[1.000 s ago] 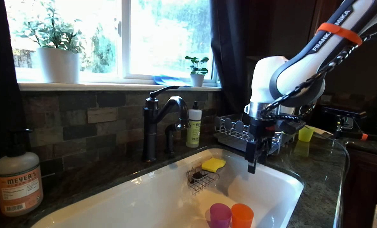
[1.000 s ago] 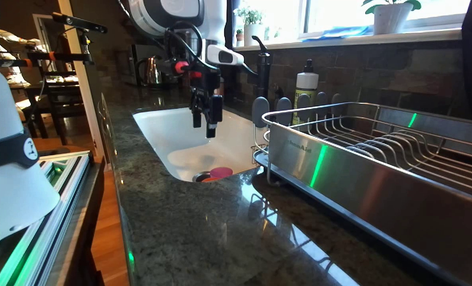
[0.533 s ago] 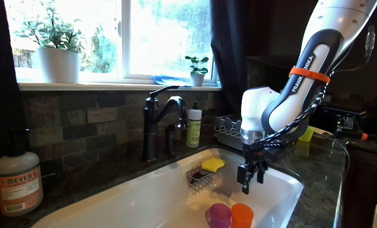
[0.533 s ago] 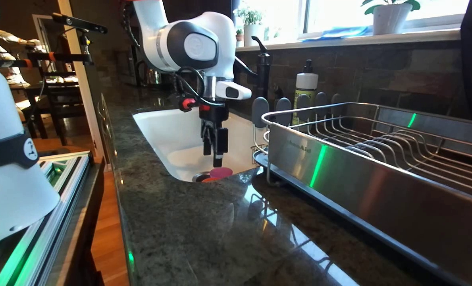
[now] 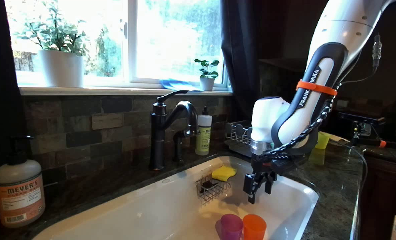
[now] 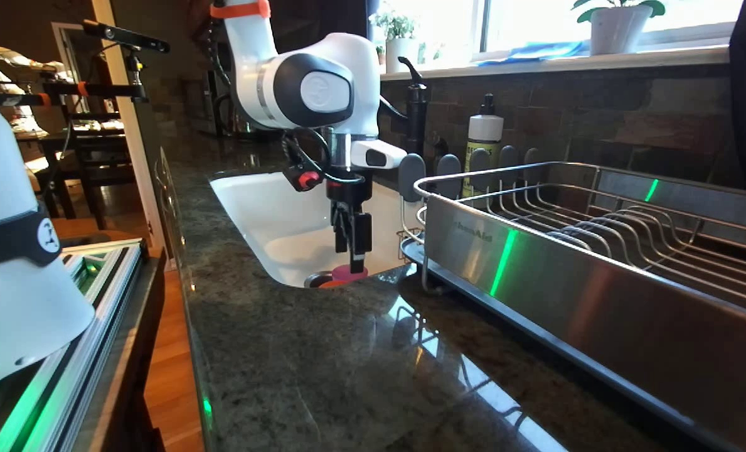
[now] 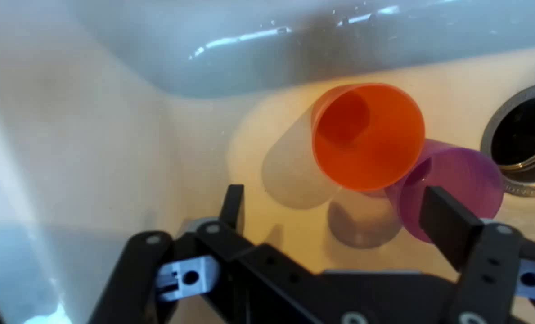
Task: Pick up the two cups in the sink and put them on the dish rack
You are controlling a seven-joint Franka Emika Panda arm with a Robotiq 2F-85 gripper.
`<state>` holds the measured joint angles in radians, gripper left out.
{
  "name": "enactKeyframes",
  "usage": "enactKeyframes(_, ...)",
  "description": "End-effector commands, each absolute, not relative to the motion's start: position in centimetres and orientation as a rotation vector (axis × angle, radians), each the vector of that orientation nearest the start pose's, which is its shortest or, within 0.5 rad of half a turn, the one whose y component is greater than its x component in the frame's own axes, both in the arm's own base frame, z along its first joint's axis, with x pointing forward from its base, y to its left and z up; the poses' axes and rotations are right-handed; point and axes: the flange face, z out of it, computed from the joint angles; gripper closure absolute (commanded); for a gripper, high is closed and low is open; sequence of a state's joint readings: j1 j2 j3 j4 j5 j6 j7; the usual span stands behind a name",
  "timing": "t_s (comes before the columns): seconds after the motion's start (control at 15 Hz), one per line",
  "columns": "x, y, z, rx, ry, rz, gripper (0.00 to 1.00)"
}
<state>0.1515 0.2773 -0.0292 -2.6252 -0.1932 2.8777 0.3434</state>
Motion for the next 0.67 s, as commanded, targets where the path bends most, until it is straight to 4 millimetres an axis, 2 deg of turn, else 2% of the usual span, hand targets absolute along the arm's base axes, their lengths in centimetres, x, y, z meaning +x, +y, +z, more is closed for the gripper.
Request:
enactKeyframes(0.0, 42.6, 6.8, 13.5, -3.200, 0.107, -0.113, 0.00)
enactKeyframes(0.33, 42.5, 8.9, 10.8, -3.159, 0.101, -0.170, 0.00)
enactKeyframes(0.6, 42.5, 10.2, 9.0, -3.107, 0.128, -0.183, 0.15)
